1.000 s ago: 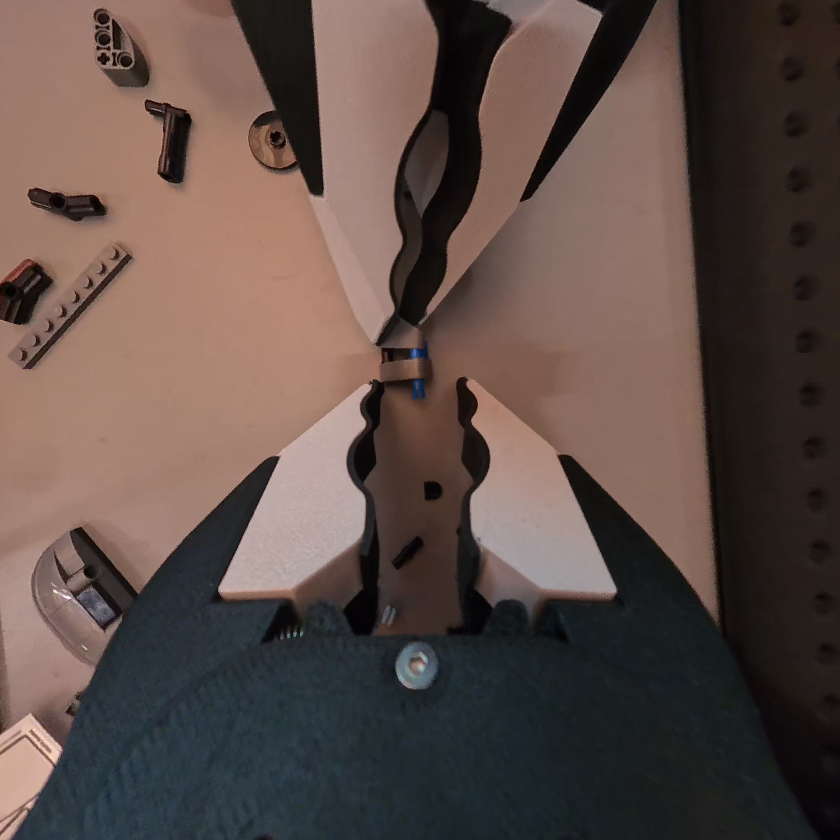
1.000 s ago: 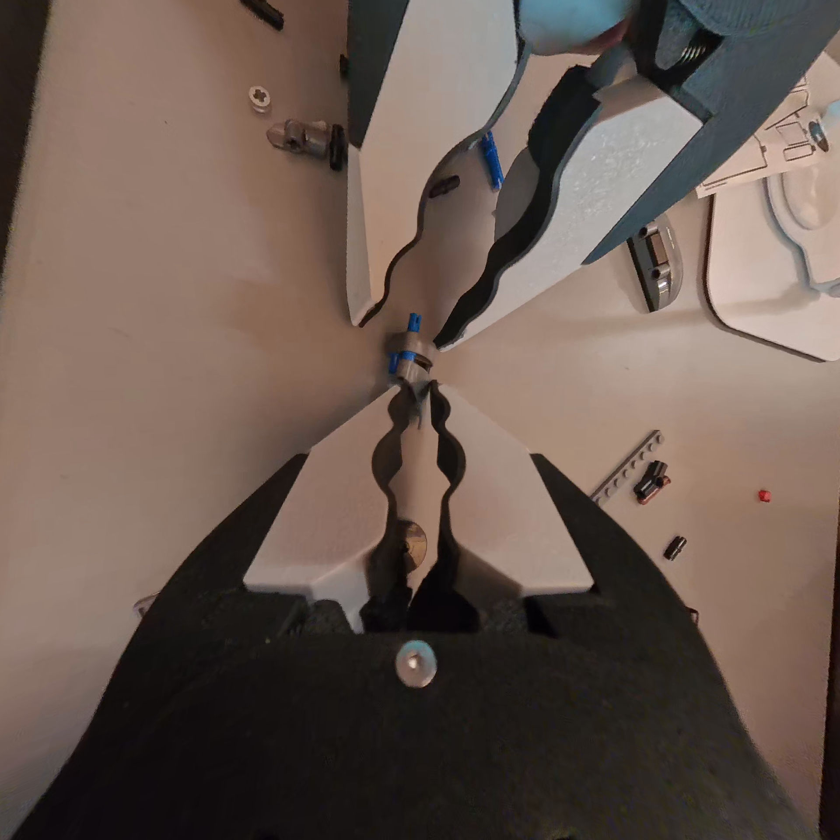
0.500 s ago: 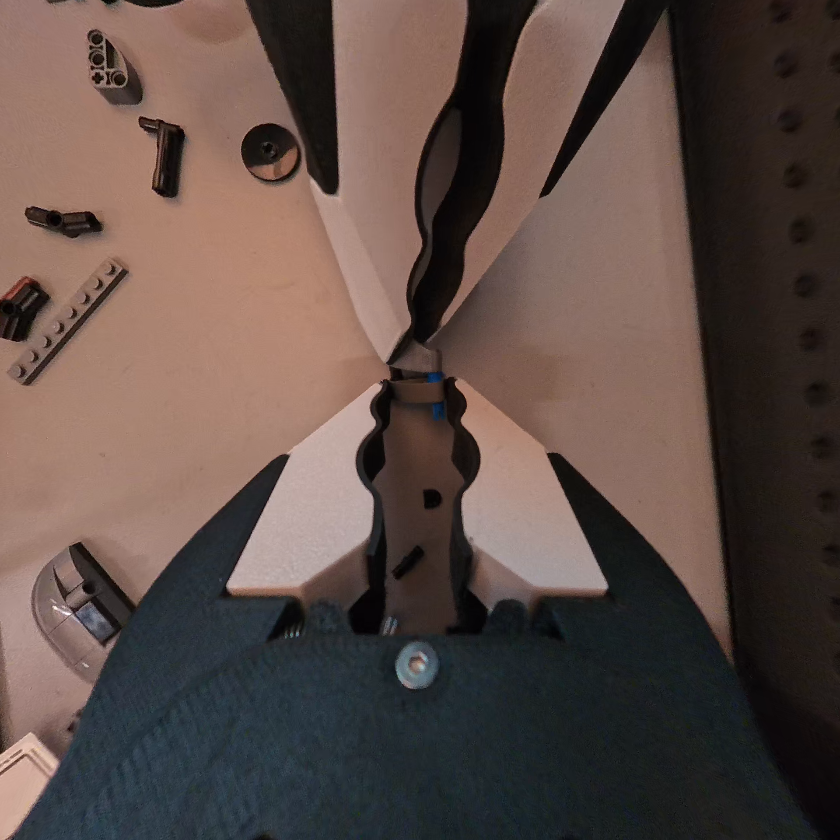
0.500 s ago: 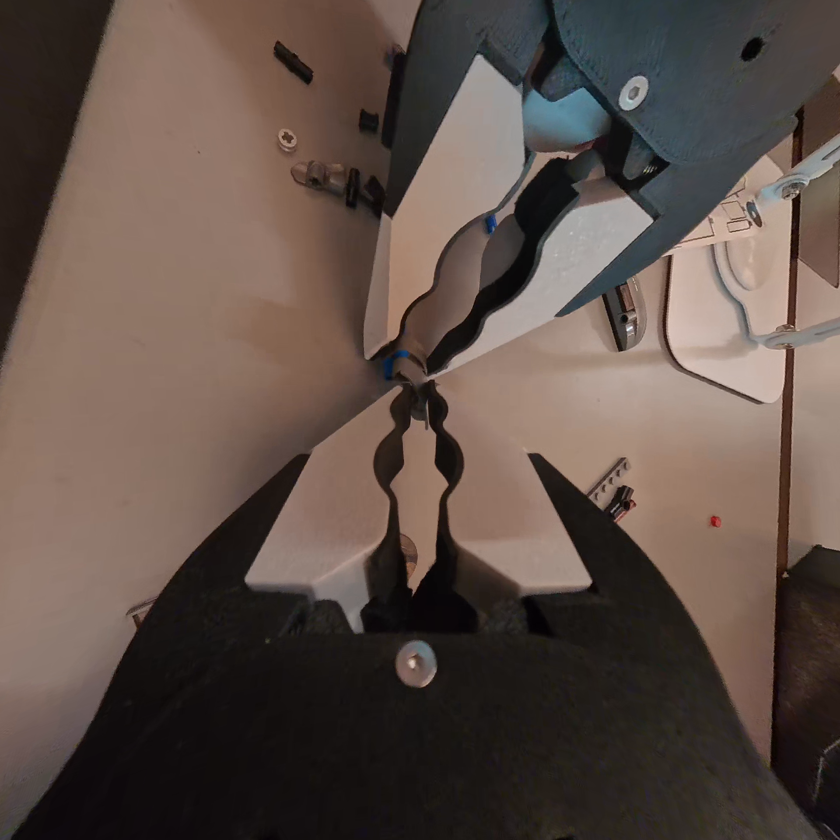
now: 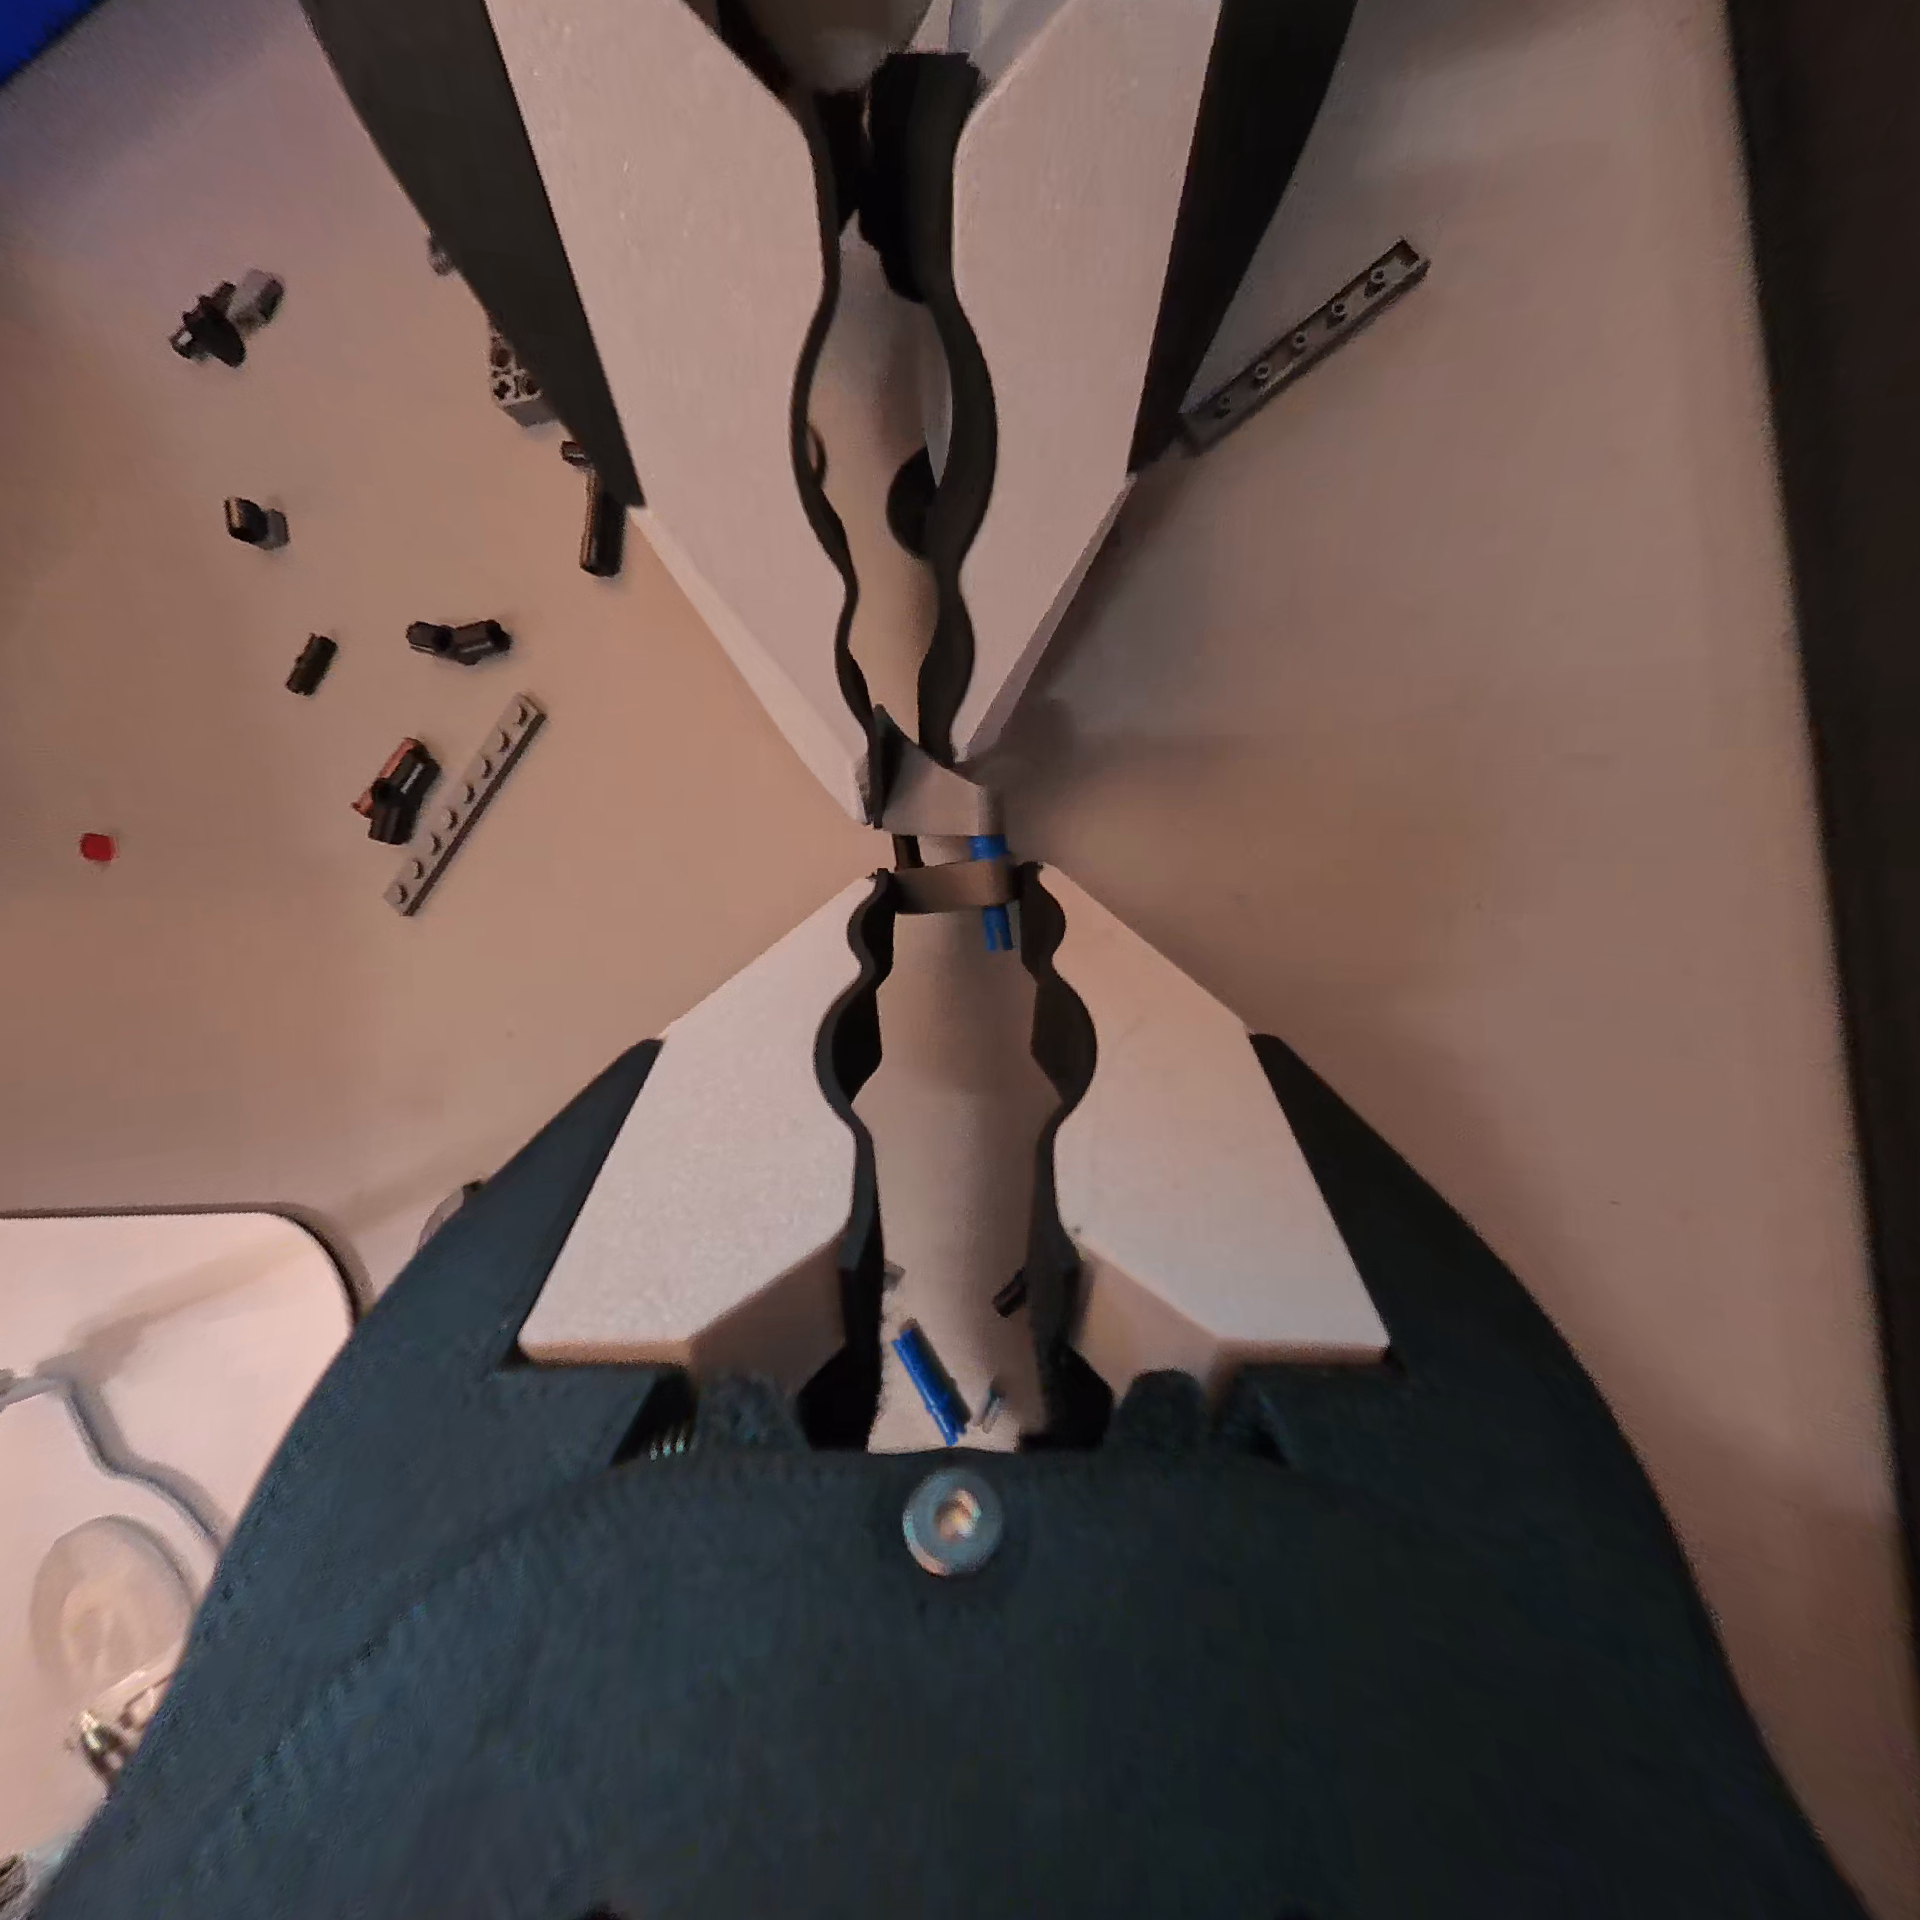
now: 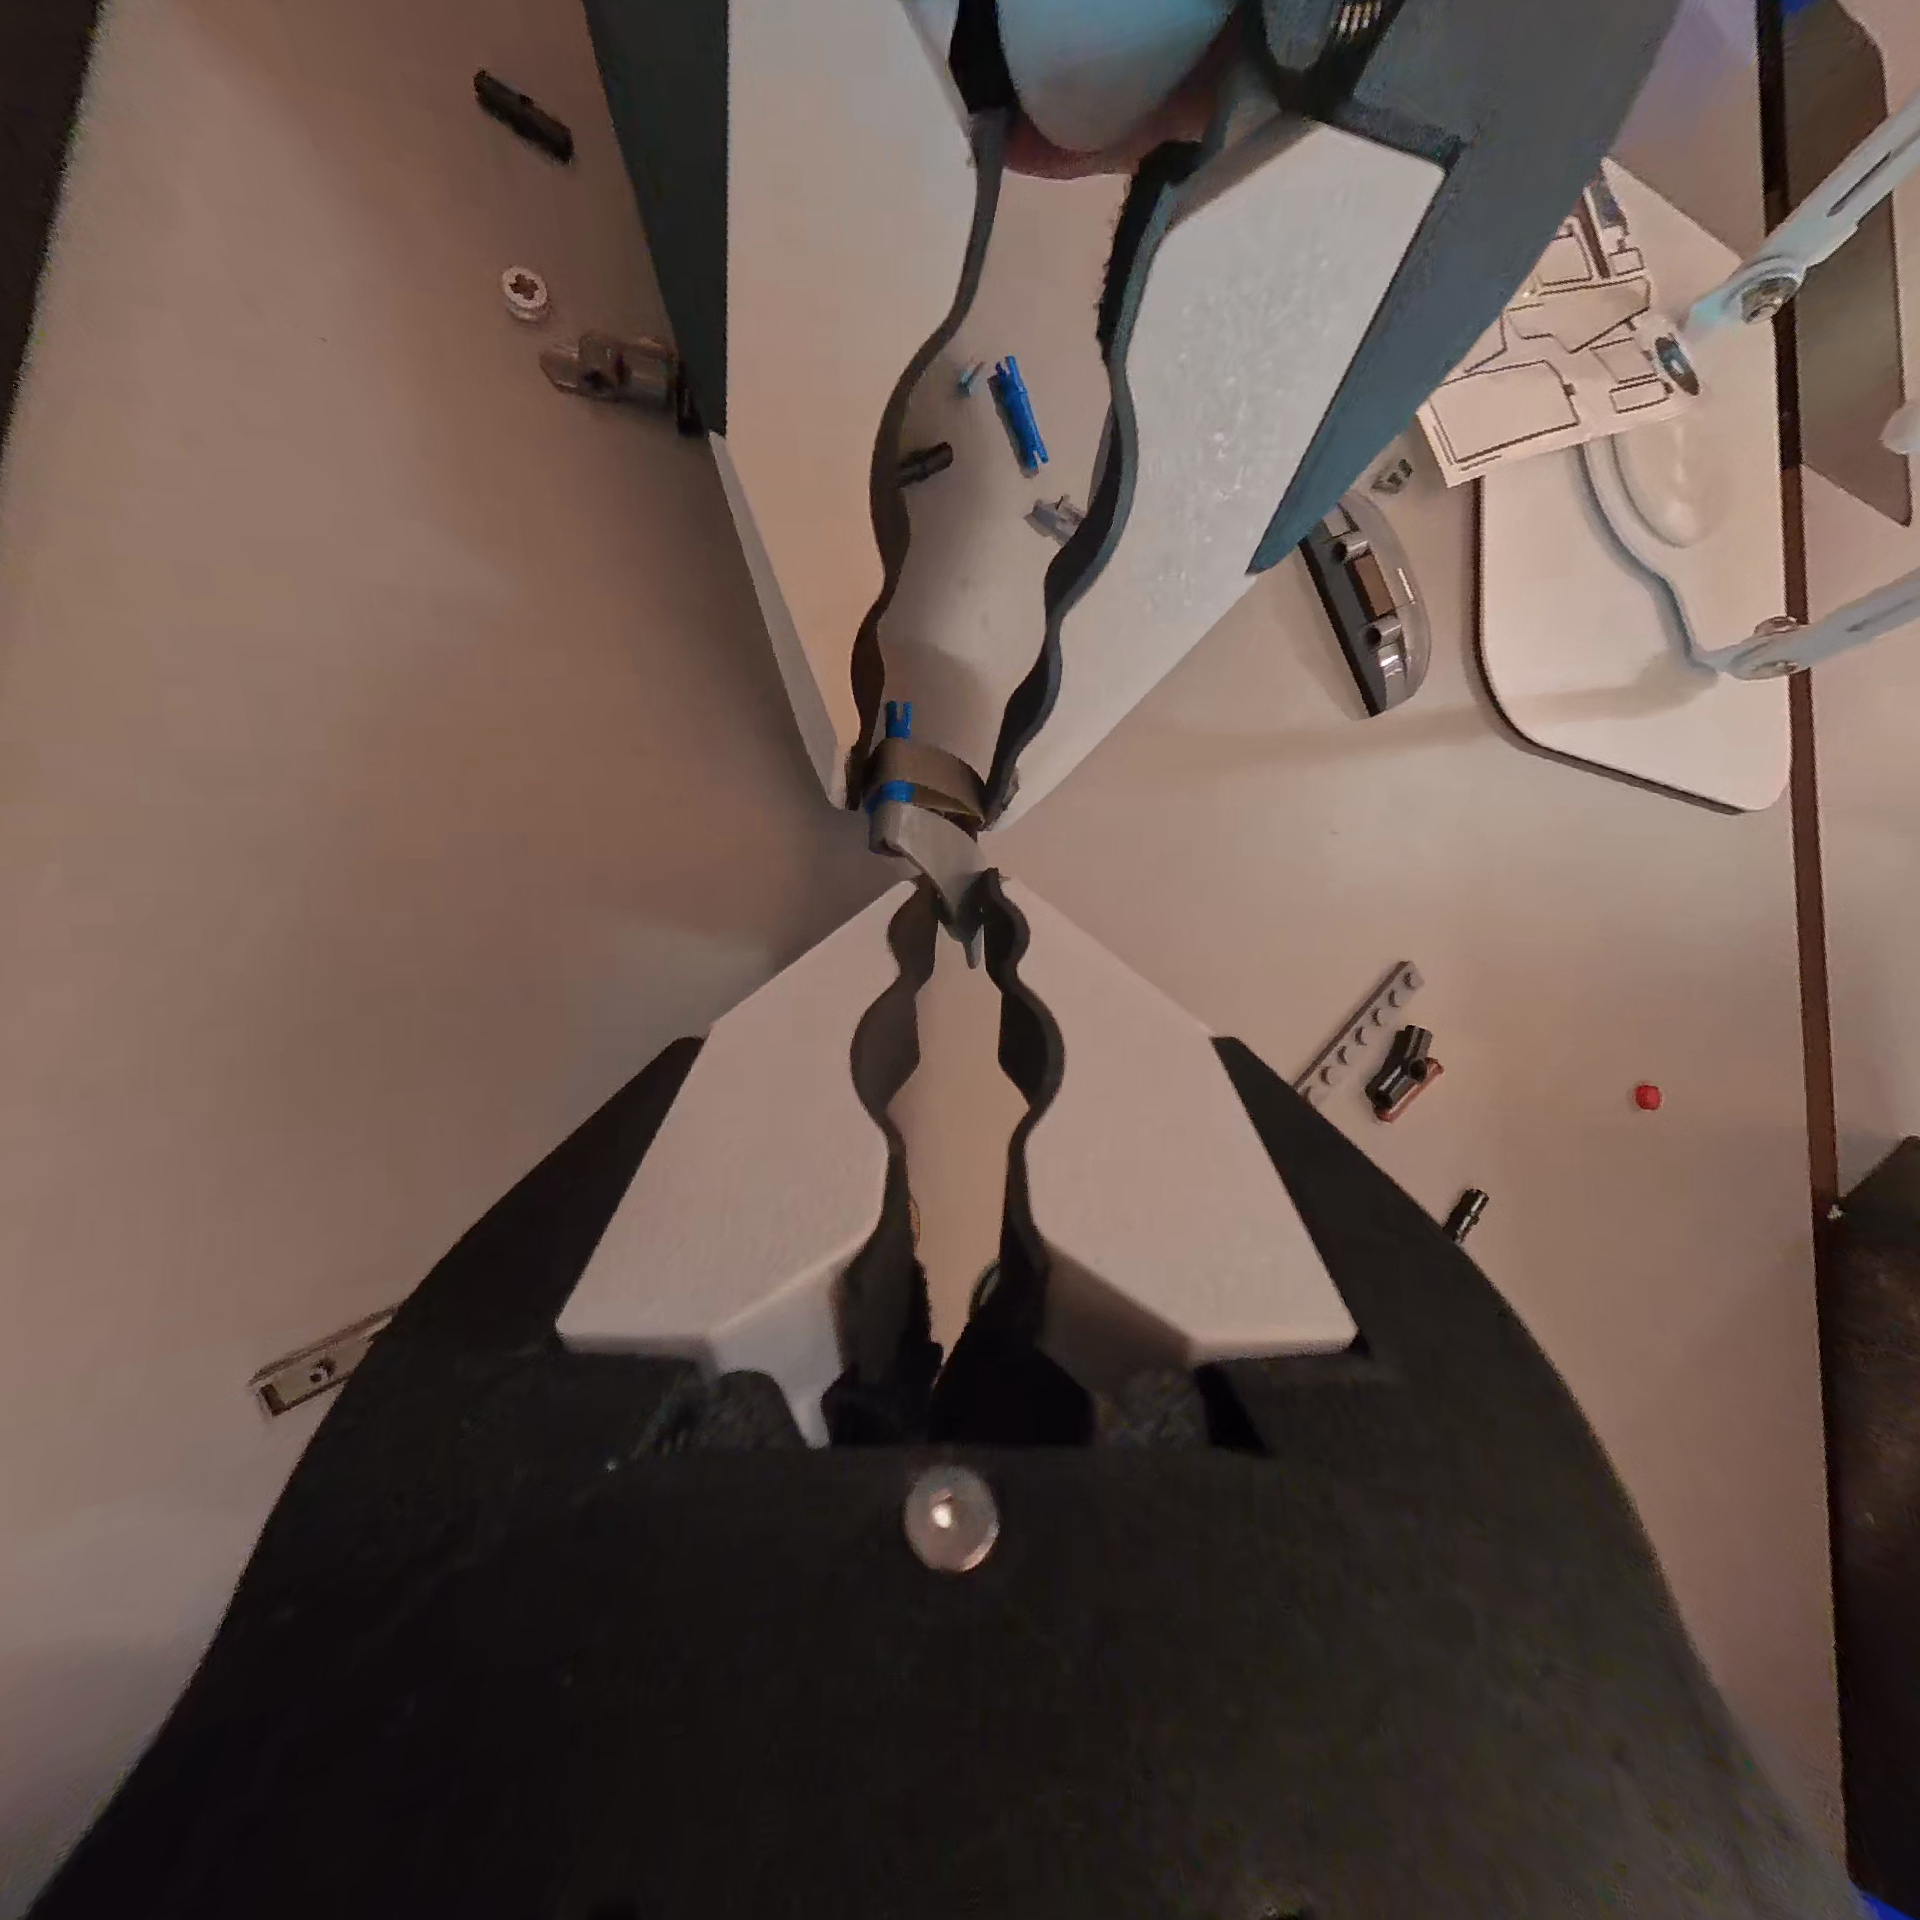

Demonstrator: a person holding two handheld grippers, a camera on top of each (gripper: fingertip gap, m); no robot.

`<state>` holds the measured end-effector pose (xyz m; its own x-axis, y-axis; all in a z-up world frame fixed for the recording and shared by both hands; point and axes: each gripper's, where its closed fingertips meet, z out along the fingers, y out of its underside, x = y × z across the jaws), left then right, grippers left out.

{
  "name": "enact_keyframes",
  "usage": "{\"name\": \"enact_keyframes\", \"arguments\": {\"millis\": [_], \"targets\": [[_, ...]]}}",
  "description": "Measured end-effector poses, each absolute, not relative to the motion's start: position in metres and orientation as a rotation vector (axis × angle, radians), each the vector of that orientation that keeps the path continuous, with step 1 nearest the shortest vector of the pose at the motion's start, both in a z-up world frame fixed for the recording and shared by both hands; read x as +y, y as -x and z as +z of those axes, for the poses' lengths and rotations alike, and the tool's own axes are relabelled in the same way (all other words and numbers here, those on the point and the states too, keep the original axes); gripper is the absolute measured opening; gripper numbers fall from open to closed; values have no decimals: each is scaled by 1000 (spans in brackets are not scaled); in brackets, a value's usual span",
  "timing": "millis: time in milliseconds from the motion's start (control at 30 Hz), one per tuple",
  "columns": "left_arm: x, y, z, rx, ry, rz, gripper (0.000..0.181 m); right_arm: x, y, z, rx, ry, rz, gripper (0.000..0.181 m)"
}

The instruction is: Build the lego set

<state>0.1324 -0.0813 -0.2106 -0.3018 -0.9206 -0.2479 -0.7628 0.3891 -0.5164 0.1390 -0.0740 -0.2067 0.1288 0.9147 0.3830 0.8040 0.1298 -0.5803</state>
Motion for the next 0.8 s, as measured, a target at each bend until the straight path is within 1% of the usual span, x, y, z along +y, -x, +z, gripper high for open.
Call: {"name": "enact_keyframes", "arguments": {"millis": [333, 633, 800], "targets": [[-82, -135, -197, 2095, 1390, -465, 21, -71, -139, -195, -1622, 1653, 249, 6], [-77, -136, -198, 2092, 1319, -316, 21, -70, -142, -200, -1605, 1711, 282, 10], [-72, -138, -196, 2071, 1296, -274, 19, -66, -145, -201, -1614, 1702, 213, 6]]}}
